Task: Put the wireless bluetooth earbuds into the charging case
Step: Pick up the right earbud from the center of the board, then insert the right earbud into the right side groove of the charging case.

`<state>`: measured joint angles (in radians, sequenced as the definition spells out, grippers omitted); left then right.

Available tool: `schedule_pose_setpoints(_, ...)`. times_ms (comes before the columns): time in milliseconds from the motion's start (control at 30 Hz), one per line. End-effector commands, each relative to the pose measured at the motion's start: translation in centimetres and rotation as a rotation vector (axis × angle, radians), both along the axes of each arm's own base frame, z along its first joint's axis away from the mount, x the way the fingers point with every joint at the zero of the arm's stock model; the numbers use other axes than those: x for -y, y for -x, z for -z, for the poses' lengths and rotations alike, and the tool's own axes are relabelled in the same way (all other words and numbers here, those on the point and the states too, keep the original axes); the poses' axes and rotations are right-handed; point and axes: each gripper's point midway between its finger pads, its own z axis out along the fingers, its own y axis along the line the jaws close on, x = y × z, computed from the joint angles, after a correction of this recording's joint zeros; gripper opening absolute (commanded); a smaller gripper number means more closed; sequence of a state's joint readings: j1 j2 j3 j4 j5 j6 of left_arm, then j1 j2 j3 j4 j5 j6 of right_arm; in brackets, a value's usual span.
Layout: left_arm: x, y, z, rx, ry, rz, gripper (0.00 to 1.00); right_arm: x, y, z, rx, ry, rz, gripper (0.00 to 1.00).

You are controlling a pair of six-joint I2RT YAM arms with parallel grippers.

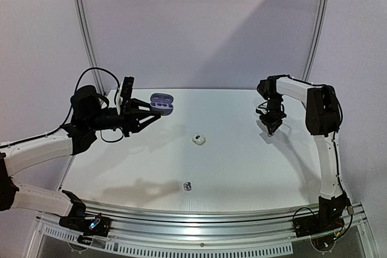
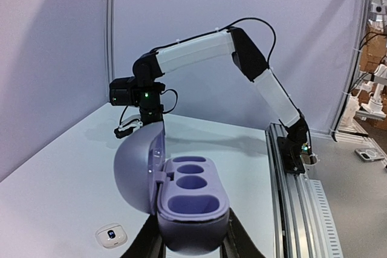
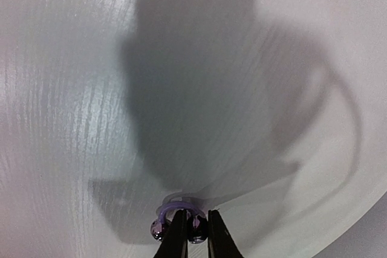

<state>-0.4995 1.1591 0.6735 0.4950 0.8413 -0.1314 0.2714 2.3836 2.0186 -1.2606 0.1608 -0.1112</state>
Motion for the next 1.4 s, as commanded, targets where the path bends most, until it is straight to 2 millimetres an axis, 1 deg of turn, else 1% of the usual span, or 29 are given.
schedule_pose_setpoints(0, -0.3, -0.9, 0.1, 0.004, -0.001, -0.066, 0.00, -0.3, -1.1, -3.1, 0.084, -0.042, 0.046, 0.00)
schedule_pose_setpoints(100, -0.8, -2.2, 0.4, -0.003, -0.001, -0.153, 0.00, -1.1, -1.8, -5.3, 0.155, -0.099, 0.084, 0.00)
schedule_pose_setpoints(167, -1.2, -3.2, 0.6, 0.000, 0.002, -0.218, 0.00, -2.0, -2.5, -7.6, 0.230, -0.147, 0.118, 0.00)
schedule_pose_setpoints(233, -1.8, -4.0, 0.8, 0.013, 0.008, -0.278, 0.00, -3.1, -3.0, -10.3, 0.310, -0.177, 0.143, 0.00)
schedule_pose_setpoints(267, -2.0, -4.3, 0.8, 0.026, 0.011, -0.303, 0.00, -3.9, -3.2, -12.4, 0.362, -0.198, 0.144, 0.00)
schedule_pose_setpoints(333, -2.4, -4.6, 0.5, 0.067, 0.026, -0.335, 0.00, -6.6, -3.4, -15.7, 0.454, -0.247, 0.112, 0.00)
schedule_pose_setpoints(367, -2.5, -4.6, 0.3, 0.091, 0.035, -0.344, 0.00, -8.4, -3.3, -18.0, 0.515, -0.283, 0.085, 0.00)
schedule_pose_setpoints(467, -2.7, -4.3, -0.9, 0.186, 0.080, -0.352, 0.00, -14.5, -2.6, -23.9, 0.707, -0.380, -0.015, 0.00)
schedule_pose_setpoints(500, -2.7, -4.1, -0.8, 0.210, 0.085, -0.353, 0.00, -16.8, -2.2, -26.8, 0.800, -0.434, -0.051, 0.00)
schedule_pose_setpoints(600, -2.7, -3.7, -1.2, 0.282, 0.103, -0.364, 0.00, -23.5, 0.2, -32.8, 0.982, -0.589, -0.149, 0.00)
schedule_pose_setpoints(633, -2.6, -3.5, -1.2, 0.300, 0.112, -0.368, 0.00, -25.9, 1.4, -34.1, 1.022, -0.644, -0.190, 0.00)
schedule_pose_setpoints(700, -2.8, -3.2, -1.4, 0.361, 0.127, -0.392, 0.00, -30.1, 3.7, -36.8, 1.113, -0.741, -0.257, 0.00)
schedule_pose_setpoints(733, -2.9, -3.3, -1.5, 0.380, 0.136, -0.408, 0.00, -32.5, 5.5, -37.9, 1.147, -0.781, -0.320, 0.00)
schedule_pose_setpoints(767, -3.1, -3.5, -1.7, 0.394, 0.145, -0.430, 0.00, -33.6, 6.0, -39.0, 1.194, -0.802, -0.338, 0.00)
schedule_pose_setpoints(800, -3.3, -3.7, -1.9, 0.407, 0.153, -0.451, 0.00, -35.3, 7.3, -39.7, 1.223, -0.833, -0.370, 0.00)
schedule_pose_setpoints(833, -3.5, -3.8, -2.2, 0.418, 0.164, -0.471, 0.00, -36.6, 8.3, -40.2, 1.250, -0.851, -0.413, 0.00)
schedule_pose_setpoints(867, -3.7, -4.0, -2.4, 0.424, 0.174, -0.490, 0.00, -37.5, 9.0, -40.9, 1.279, -0.867, -0.441, 0.00)
schedule_pose_setpoints(967, -4.3, -4.4, -3.1, 0.424, 0.206, -0.531, 0.00, -39.6, 10.8, -41.6, 1.326, -0.930, -0.454, 0.00)
schedule_pose_setpoints(1033, -4.6, -4.5, -3.3, 0.409, 0.229, -0.546, 0.00, -40.5, 11.7, -41.7, 1.358, -0.950, -0.452, 0.00)
schedule_pose_setpoints(1167, -4.7, -4.2, -2.8, 0.347, 0.257, -0.536, 0.00, -41.7, 12.8, -41.6, 1.412, -0.970, -0.449, 0.00)
schedule_pose_setpoints(1267, -4.8, -4.0, -2.7, 0.300, 0.282, -0.525, 0.00, -42.6, 12.8, -41.1, 1.428, -0.978, -0.419, 0.00)
schedule_pose_setpoints(1300, -4.9, -4.0, -2.7, 0.295, 0.288, -0.524, 0.00, -43.0, 12.9, -40.6, 1.434, -0.974, -0.418, 0.00)
schedule_pose_setpoints(1367, -4.9, -4.0, -2.9, 0.293, 0.295, -0.526, 0.00, -43.8, 13.3, -40.5, 1.447, -0.982, -0.436, 0.00)
